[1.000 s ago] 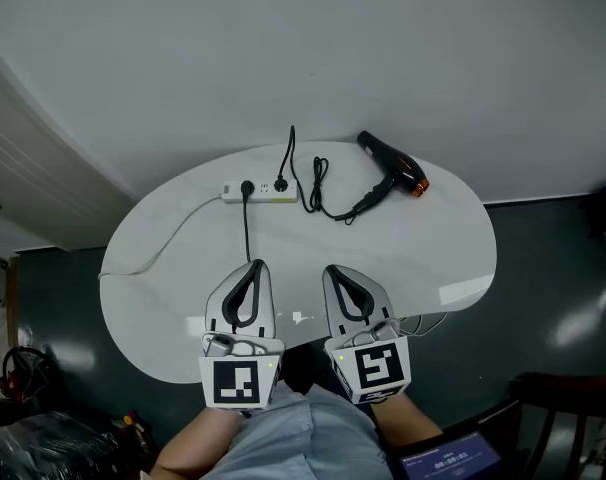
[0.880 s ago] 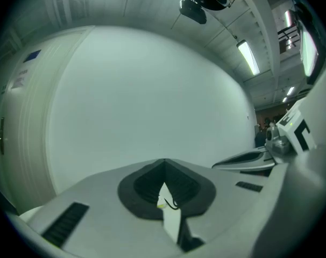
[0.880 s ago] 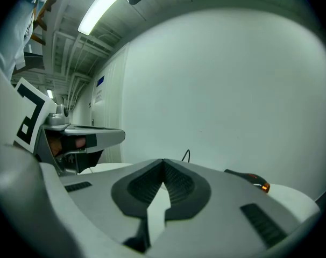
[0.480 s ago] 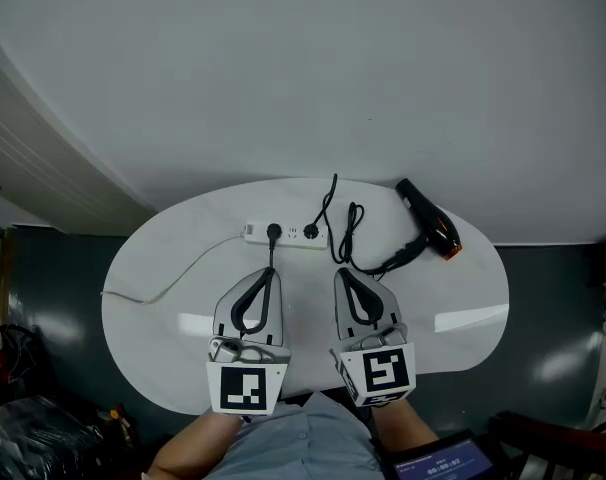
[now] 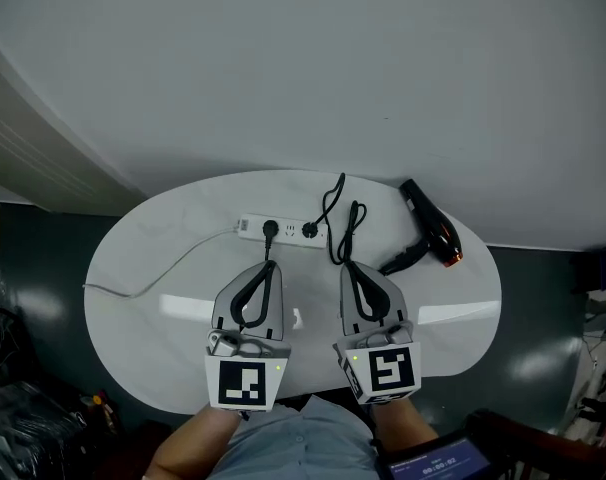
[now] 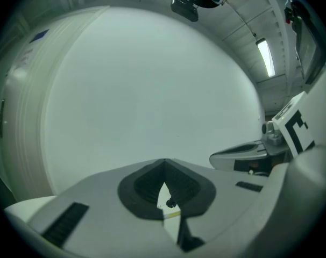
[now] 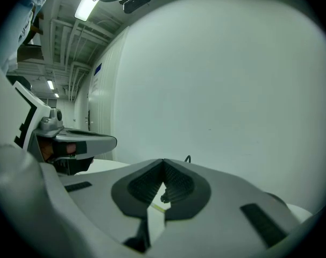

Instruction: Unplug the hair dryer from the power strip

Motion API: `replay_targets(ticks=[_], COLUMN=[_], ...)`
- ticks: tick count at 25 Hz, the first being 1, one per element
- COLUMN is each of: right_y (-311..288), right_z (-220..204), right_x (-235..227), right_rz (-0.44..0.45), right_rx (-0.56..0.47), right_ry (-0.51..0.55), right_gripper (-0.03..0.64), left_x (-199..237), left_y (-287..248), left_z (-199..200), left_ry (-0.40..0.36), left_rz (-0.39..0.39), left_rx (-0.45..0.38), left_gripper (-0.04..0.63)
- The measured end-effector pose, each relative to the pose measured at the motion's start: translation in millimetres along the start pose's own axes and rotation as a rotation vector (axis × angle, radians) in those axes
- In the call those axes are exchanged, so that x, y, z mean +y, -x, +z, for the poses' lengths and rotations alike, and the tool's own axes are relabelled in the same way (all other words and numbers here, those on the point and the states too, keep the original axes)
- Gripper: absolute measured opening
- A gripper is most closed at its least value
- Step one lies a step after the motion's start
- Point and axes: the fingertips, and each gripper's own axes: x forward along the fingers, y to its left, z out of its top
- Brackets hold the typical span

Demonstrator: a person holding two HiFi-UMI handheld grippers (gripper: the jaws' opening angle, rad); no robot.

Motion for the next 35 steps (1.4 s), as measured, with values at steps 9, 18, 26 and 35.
replay_targets(ticks=[9, 18, 26, 35], right_y=[-30.1, -57.4, -78.7, -98.4], right_z=[-8.4, -28.3, -48.1, -62.6], right_x=[-9.2, -22.2, -23.0, -16.4], right_rz=[0.071, 0.130, 0.166, 0.187], right_rx=[0.017, 0.061, 0.083, 0.094], right_ry=[0.008, -0.015, -0.060, -0.112], right_gripper=[-0.003, -0.002, -0.002, -0.002], left_x=[3.0, 4.5, 6.5, 14.7], left_y=[-25.8, -53.1, -74.5, -89.7], left_z=[-13.1, -44.2, -76.0, -106.2], left_ry=[0.021, 0.039, 0.064, 0.096], left_rz=[0.044, 0.080, 0.081, 0.091], left_rx=[0.036, 0.118, 0.194, 0.266], left_gripper=[-0.003, -0.003, -0.003, -0.003])
